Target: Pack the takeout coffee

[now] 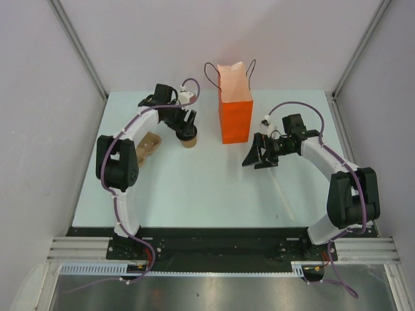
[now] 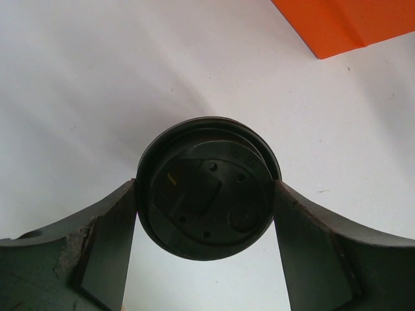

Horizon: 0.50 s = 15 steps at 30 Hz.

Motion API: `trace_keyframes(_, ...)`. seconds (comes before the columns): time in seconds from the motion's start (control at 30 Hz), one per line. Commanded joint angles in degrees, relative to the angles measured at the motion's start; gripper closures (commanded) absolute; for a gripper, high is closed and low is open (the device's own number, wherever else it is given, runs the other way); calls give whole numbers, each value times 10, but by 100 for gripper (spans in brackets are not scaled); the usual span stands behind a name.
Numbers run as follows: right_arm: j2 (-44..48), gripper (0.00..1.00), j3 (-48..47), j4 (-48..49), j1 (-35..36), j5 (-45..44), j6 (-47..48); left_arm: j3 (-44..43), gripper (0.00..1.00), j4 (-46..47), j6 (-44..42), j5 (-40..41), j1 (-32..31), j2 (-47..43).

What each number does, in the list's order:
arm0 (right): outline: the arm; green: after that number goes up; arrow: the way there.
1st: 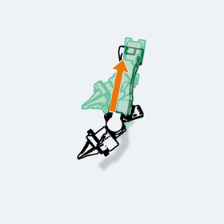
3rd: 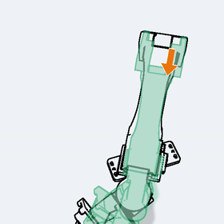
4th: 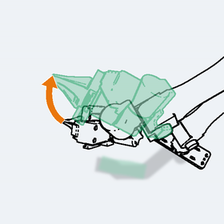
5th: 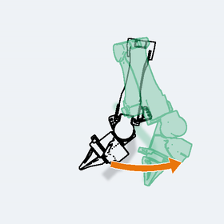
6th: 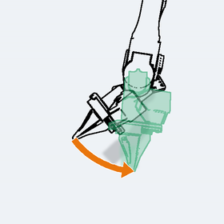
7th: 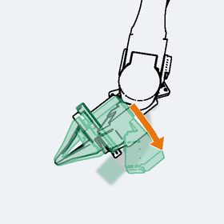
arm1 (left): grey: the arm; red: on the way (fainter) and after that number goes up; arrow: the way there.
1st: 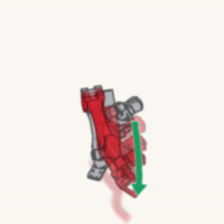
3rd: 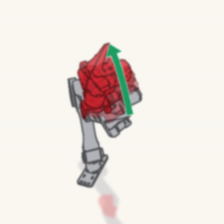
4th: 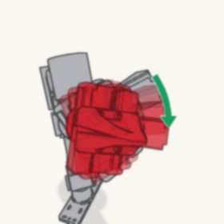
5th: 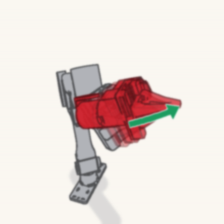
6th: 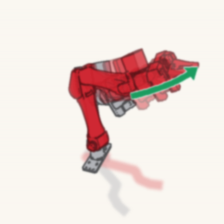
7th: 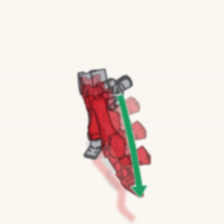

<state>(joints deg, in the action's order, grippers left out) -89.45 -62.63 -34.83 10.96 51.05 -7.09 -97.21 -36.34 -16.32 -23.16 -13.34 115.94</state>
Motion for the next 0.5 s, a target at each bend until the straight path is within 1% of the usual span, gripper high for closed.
trace_keyframes(0.0,20,0,1,14,-2,10,-4,-28,16,0,9,-9,7,-9)
trace_keyframes(0.07,23,0,1,15,-2,10,-4,-40,11,-7,13,-14,9,-13)
trace_keyframes(0.1,23,0,1,15,-2,10,-4,-47,2,-15,15,-18,10,-15)
trace_keyframes(0.13,25,0,1,16,-2,10,-5,-58,1,-18,15,-21,11,-19)
trace_keyframes(0.37,46,0,0,25,-8,14,-8,-109,0,-50,19,-33,21,-46)
trace_keyframes(0.47,58,0,-22,13,-16,14,5,-127,0,-64,27,-51,32,-66)
